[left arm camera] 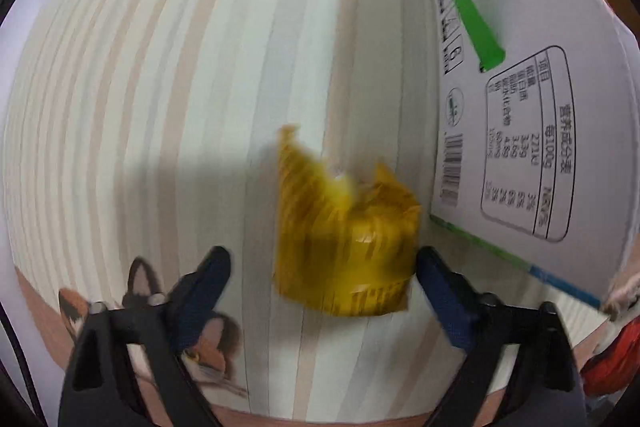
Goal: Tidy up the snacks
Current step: 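Grasp the yellow snack bag on the table with the left gripper, then lower the yellow bag into the box and open the left gripper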
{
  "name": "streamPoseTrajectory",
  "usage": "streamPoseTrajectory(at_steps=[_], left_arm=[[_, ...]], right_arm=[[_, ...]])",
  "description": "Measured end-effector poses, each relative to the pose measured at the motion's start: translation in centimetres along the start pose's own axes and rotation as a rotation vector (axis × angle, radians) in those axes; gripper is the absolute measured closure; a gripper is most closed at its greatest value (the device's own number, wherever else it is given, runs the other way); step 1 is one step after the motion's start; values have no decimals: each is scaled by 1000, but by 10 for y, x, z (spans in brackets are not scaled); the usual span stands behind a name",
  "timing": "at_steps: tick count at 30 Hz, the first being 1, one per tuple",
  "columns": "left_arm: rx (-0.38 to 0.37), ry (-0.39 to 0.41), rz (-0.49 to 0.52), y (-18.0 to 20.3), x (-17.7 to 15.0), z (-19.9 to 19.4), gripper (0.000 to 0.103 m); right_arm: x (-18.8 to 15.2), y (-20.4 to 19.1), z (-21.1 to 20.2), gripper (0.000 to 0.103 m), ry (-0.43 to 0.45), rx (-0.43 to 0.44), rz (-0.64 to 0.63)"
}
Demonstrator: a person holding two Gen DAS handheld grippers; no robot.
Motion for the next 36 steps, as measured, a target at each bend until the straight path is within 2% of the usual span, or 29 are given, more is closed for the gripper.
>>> streamPoseTrajectory(at_steps=[1, 8, 12, 16, 21, 24, 30, 36], left_arm=[[-5, 2, 1, 1, -1, 0, 46], [6, 63, -9, -2, -25, -17, 51], [-42, 118, -34, 1, -54, -56, 51], [-101, 192, -6, 19, -62, -107, 51], [-168, 237, 60, 55, -29, -154, 50], [-198, 228, 94, 72, -4, -168, 50], [-180, 155, 145, 103, 44, -147, 50], [-171, 58, 154, 120, 67, -116, 49]], right_arm=[[1, 1, 0, 10, -1, -4, 2], [3, 7, -2, 10, -2, 30, 25], [5, 13, -13, 10, 21, 34, 33], [14, 32, -27, 10, 40, 13, 57], [31, 59, -38, 10, 54, -23, 96], [42, 70, -41, 10, 55, -43, 103], [60, 80, -33, 10, 39, -76, 100], [69, 85, -7, 10, -13, -118, 83]])
Point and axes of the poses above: each gripper's, at about its wrist camera, not at the fingertips, and z roughly the way its jaws point, y to its right, x to its top, the point moved 5 cm from there along z, roughly the way its jaws point, and after that the axes turned 7 degrees about -y, right-handed, at the moved point
